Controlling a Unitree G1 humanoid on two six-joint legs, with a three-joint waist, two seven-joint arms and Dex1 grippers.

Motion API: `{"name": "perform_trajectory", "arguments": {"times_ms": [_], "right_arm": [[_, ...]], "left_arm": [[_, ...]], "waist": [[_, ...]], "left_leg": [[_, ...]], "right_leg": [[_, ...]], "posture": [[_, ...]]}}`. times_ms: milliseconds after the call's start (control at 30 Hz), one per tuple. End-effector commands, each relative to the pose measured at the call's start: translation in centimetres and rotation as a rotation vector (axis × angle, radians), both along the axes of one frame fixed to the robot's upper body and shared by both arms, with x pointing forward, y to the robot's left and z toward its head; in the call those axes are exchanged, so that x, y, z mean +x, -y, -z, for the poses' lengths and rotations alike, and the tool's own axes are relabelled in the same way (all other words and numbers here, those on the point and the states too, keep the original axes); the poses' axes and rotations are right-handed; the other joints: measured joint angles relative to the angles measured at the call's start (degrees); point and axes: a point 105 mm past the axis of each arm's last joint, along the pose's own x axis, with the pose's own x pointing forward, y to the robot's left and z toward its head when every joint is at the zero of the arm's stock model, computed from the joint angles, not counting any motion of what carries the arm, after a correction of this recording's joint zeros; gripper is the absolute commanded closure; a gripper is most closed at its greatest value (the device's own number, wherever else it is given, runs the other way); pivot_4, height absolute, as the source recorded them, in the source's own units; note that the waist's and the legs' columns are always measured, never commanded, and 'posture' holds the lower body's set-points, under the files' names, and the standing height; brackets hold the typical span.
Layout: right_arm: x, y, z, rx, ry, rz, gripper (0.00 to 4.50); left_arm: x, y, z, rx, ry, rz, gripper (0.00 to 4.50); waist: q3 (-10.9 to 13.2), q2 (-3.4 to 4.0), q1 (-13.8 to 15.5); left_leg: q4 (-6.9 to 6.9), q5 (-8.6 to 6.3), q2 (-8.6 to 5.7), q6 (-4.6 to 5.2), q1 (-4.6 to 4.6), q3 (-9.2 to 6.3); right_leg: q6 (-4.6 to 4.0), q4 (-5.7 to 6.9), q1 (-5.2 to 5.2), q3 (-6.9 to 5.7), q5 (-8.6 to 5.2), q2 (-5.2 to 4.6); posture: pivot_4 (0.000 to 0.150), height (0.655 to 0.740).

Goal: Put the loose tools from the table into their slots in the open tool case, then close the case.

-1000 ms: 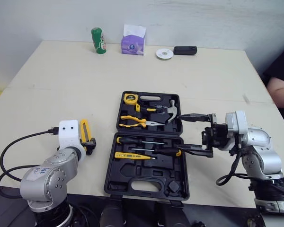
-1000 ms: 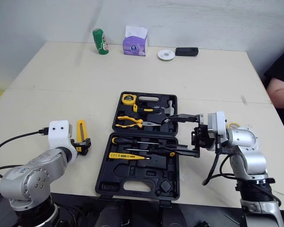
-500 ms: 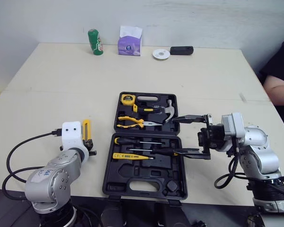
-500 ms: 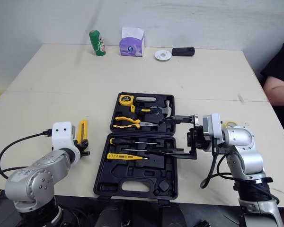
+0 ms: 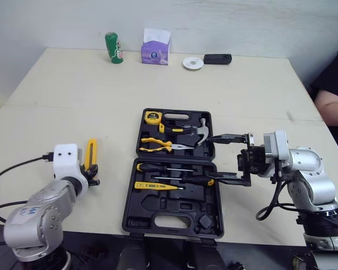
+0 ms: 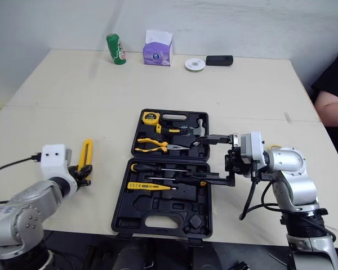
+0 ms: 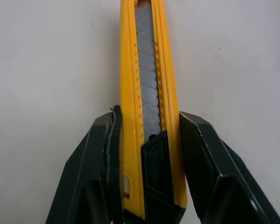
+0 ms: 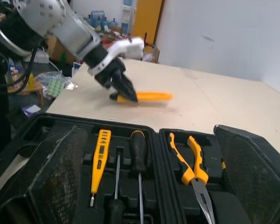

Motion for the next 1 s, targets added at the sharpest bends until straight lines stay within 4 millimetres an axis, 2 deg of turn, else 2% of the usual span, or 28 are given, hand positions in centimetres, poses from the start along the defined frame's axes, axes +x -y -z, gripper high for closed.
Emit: {"name": "perform_trajectory", "arguments": {"times_ms": [33, 233, 367, 467, 567, 733, 900, 1000], "right_arm": [[0.2, 1.2, -0.4, -0.013, 0.046, 0.048, 0.0], [0.4, 2.9, 0.1, -0.048, 0.053, 0.109, 0.0], [-0.1, 4.5, 1.0, -0.094, 0.035, 0.142, 0.0], [-1.0, 5.2, 1.5, -0.122, 0.014, 0.146, 0.0], [-1.7, 5.4, 1.5, -0.13, -0.001, 0.151, 0.0], [-2.9, 5.6, 0.7, -0.149, -0.014, 0.173, 0.0], [-4.7, 5.7, 0.2, -0.174, -0.053, 0.16, 0.0], [-5.4, 5.5, -0.1, -0.176, -0.066, 0.165, 0.0]], "left_arm": [[-0.2, 1.0, -3.4, 0.064, 0.154, 0.202, 3.2], [-1.1, 4.0, -6.7, 0.167, 0.273, 0.619, 3.2], [-2.6, 8.4, -8.0, 0.172, 0.327, 0.966, 3.2], [-5.0, 11.9, -8.2, 0.097, 0.333, 1.249, 3.2], [-6.3, 13.1, -7.1, 0.134, 0.247, 1.418, 3.2], [-6.7, 14.1, -4.4, 0.223, 0.139, 1.557, 3.2], [-7.0, 15.6, -2.3, 0.221, 0.07, 1.63, 3.2], [-6.5, 16.2, -0.8, 0.23, 0.029, 1.618, 3.2]], "waist": [[0.0, 0.0, 0.0], [0.02, 0.02, 0.04], [0.02, 0.02, 0.25], [0.02, 0.02, 0.15], [0.04, 0.07, -0.23], [0.14, 0.23, -0.02], [0.15, 0.2, 0.17], [0.15, 0.2, 0.28]], "left_leg": [[-0.02, -0.03, 0.0, -0.02, 0.0, 0.0], [-0.2, -0.05, -0.03, 0.05, -0.02, 0.02], [-0.35, 0.02, -0.03, 0.18, -0.03, 0.03], [-0.4, 0.0, -0.04, 0.22, -0.03, 0.08], [-0.39, 0.02, 0.01, 0.23, -0.03, 0.12], [-0.34, 0.11, 0.02, 0.17, 0.07, 0.09], [-0.27, 0.1, -0.07, 0.3, 0.02, 0.02], [-0.27, 0.08, -0.09, 0.35, 0.03, 0.01]], "right_leg": [[0.0, -0.06, 0.01, 0.01, 0.0, 0.0], [-0.02, -0.31, 0.02, -0.01, -0.01, -0.08], [-0.02, -0.45, 0.04, -0.04, -0.01, -0.07], [0.0, -0.57, 0.06, -0.01, 0.0, -0.05], [0.02, -0.62, 0.06, 0.03, 0.01, 0.08], [0.02, -0.48, 0.05, 0.14, 0.0, 0.21], [0.1, -0.45, 0.09, 0.14, 0.05, 0.1], [0.11, -0.47, 0.13, 0.14, 0.06, 0.06]], "posture": [[0.15, 0.74], [0.15, 0.74], [0.15, 0.74], [0.15, 0.74], [0.15, 0.74], [0.15, 0.74], [0.15, 0.74], [0.15, 0.74]]}}
